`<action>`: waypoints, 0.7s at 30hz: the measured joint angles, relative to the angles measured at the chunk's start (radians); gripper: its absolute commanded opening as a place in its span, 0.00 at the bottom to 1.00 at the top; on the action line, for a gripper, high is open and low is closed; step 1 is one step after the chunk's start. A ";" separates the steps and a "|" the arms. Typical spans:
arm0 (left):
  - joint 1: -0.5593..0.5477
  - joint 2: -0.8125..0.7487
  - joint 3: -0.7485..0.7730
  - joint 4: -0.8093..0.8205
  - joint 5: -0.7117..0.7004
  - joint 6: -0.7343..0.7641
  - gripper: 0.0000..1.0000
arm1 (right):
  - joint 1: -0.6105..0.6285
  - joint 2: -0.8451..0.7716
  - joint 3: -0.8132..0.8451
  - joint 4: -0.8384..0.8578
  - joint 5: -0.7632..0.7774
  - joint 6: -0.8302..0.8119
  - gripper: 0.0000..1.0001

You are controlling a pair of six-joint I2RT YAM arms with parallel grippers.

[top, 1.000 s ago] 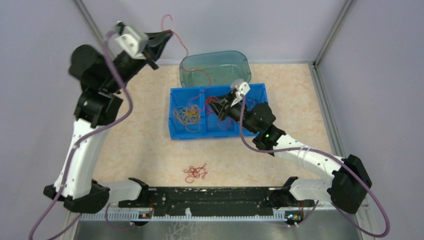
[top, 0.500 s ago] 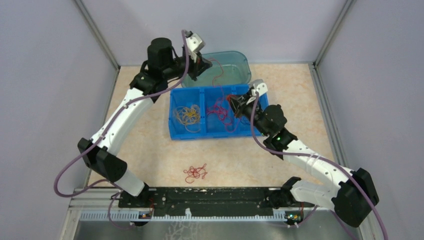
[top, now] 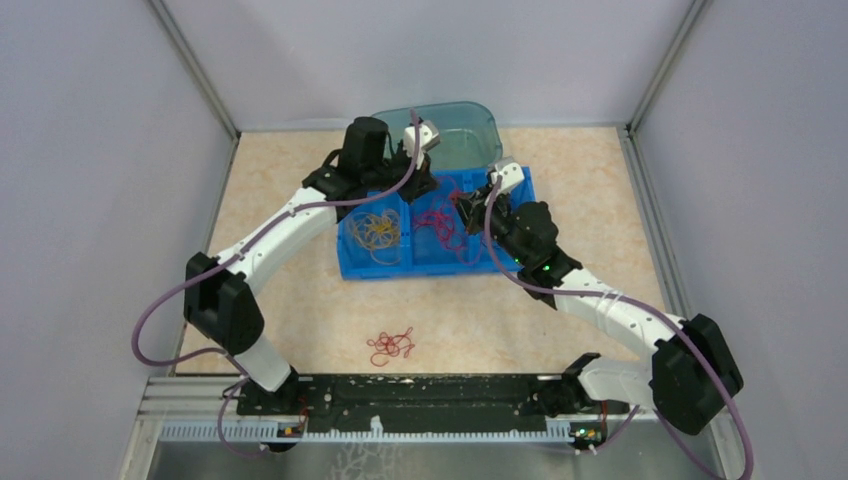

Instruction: Untangle the cables

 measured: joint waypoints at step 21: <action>0.158 -0.178 0.167 -0.144 -0.143 0.131 0.96 | -0.017 0.303 0.145 0.060 0.064 0.117 0.00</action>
